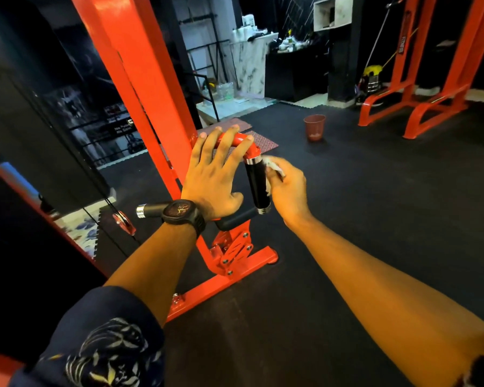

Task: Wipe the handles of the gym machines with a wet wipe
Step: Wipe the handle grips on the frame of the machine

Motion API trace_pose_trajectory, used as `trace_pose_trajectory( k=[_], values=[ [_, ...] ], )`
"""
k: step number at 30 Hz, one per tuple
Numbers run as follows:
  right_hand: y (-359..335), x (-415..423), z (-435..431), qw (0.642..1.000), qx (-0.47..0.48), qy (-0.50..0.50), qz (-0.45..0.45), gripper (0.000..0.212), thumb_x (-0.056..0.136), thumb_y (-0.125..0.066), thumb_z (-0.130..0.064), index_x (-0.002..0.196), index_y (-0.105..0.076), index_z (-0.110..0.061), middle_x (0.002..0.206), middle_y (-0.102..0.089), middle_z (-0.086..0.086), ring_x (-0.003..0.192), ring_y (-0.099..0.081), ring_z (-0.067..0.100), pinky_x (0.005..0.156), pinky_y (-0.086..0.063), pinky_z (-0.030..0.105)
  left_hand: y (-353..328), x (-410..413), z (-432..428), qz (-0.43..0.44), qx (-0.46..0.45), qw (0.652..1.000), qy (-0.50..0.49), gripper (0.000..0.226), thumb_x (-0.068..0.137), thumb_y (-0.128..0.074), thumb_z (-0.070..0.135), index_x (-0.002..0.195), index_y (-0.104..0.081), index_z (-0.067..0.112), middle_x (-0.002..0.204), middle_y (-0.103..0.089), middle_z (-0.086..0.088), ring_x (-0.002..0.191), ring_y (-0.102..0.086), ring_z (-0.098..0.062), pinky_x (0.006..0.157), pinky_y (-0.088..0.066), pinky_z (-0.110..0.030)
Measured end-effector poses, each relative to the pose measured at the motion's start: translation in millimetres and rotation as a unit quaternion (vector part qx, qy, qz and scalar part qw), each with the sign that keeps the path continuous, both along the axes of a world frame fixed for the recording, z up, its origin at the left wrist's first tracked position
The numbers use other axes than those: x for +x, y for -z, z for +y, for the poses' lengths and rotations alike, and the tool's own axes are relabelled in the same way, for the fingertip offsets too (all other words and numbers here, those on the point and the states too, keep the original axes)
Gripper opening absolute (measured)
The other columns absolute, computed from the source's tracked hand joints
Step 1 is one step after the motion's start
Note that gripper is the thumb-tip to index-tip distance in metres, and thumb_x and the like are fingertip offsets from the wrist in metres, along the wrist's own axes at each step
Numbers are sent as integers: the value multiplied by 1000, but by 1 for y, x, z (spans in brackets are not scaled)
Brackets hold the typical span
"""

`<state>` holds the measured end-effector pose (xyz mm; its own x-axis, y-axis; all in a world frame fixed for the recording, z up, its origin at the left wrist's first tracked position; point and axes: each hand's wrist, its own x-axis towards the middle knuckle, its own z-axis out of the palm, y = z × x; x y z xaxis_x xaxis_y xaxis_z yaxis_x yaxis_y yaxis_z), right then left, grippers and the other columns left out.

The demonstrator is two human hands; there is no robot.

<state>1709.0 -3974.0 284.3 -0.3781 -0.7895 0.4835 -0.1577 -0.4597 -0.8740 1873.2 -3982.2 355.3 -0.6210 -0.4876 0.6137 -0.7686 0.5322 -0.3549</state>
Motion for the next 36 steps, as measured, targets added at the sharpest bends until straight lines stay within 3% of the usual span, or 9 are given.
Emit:
trace_pose_trajectory(
  k=[3, 7, 11, 16, 19, 26, 29, 32, 36],
  values=[
    [5, -12, -6, 996, 51, -65, 24, 26, 94, -57, -1, 102, -75, -17, 93, -76, -1, 86, -72, 15, 80, -58, 46, 1, -1, 3, 3, -2, 1000, -4, 111, 50, -69, 31, 154, -32, 20, 162, -25, -11, 147, -21, -39, 124, 0, -48],
    [-17, -16, -12, 989, 50, -141, 16, 24, 96, -53, -1, 99, -74, -11, 89, -75, 8, 65, -62, 7, 57, -47, 24, 1, -3, 5, 6, 7, 1000, -14, 111, 51, -69, 31, 155, -31, 19, 162, -24, -12, 149, -17, -39, 124, 2, -48],
    [6, -17, -2, 981, 90, -171, 10, 25, 97, -52, 2, 103, -73, -7, 92, -76, 8, 73, -68, 8, 60, -48, 19, 2, -2, 6, 4, 7, 1000, -14, 111, 51, -69, 32, 154, -31, 19, 162, -23, -12, 149, -17, -40, 124, 4, -47],
    [-1, -14, -10, 973, 88, -195, -89, 20, 100, -53, -6, 108, -71, -5, 97, -74, 19, 77, -68, 29, 62, -52, 33, 1, -4, 6, 7, 9, 1000, -16, 110, 52, -67, 31, 154, -29, 19, 162, -24, -13, 148, -16, -40, 124, 4, -47],
    [7, -19, -3, 959, 127, -236, -96, 20, 99, -55, -4, 111, -68, 5, 97, -73, 23, 72, -70, 14, 58, -49, 18, 1, -4, 6, 7, 7, 1000, -14, 109, 52, -67, 31, 154, -29, 18, 162, -24, -14, 148, -18, -41, 124, 2, -48],
    [28, -16, -13, 982, 87, -158, -48, 18, 100, -58, -13, 110, -73, -10, 102, -75, 6, 75, -63, -1, 67, -45, 15, 0, -6, 6, 4, 8, 1000, -20, 110, 51, -68, 30, 153, -31, 17, 161, -25, -14, 148, -18, -41, 124, 0, -50],
    [54, -15, 1, 990, 105, -85, -34, 15, 95, -64, -8, 100, -75, -17, 94, -74, -6, 83, -68, 4, 71, -52, 26, 1, -5, 5, 3, 4, 1000, -22, 109, 51, -68, 31, 153, -32, 17, 161, -26, -15, 148, -19, -41, 124, 1, -49],
    [38, -3, 10, 999, -39, 0, -17, 7, 88, -69, -2, 90, -70, -9, 96, -66, 0, 93, -66, 15, 82, -54, 37, 1, -6, 4, 9, 3, 1000, -16, 109, 50, -68, 31, 153, -33, 16, 160, -27, -15, 147, -19, -41, 124, -1, -51],
    [12, 12, 6, 975, -158, 88, 131, 12, 84, -64, 4, 91, -70, -4, 100, -59, 12, 94, -55, 25, 81, -46, 29, 1, -6, 0, 13, 11, 1000, -7, 108, 53, -70, 31, 153, -33, 15, 161, -25, -15, 148, -18, -42, 124, 2, -49]
  ],
)
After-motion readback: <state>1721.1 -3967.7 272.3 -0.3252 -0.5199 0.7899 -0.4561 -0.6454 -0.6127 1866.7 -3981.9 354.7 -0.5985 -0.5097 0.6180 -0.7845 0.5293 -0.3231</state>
